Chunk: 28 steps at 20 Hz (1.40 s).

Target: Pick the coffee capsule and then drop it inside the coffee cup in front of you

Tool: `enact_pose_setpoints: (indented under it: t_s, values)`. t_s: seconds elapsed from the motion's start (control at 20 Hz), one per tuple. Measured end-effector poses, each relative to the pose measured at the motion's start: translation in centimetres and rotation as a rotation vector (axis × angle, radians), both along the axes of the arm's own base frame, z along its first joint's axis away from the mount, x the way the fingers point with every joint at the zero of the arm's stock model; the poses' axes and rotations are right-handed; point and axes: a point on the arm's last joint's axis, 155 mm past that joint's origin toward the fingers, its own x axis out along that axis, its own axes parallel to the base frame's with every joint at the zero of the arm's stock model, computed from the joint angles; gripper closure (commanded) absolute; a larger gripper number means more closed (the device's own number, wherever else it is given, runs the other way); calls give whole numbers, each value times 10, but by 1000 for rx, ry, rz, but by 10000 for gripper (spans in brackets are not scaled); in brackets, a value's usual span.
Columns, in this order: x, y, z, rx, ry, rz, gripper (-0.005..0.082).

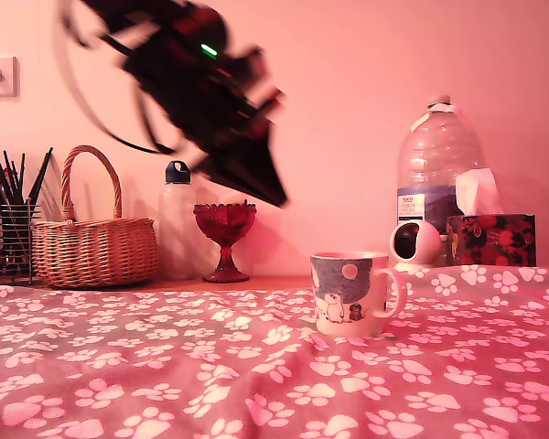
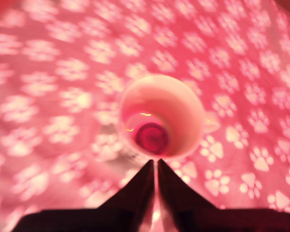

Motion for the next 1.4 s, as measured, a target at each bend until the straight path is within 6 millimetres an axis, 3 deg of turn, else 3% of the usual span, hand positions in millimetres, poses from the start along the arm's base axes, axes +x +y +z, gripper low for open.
enact_pose_setpoints:
  t_s: [0.15, 0.55, 0.85, 1.05, 1.4]
  values:
    - [-11, 20, 7, -44, -20, 57, 789]
    - [-49, 103, -56, 20, 98, 273, 789]
    - [-60, 162, -65, 25, 84, 434, 789]
    - [-66, 179, -68, 28, 93, 479, 789]
    - [-59, 174, -46, -25, 21, 469, 789]
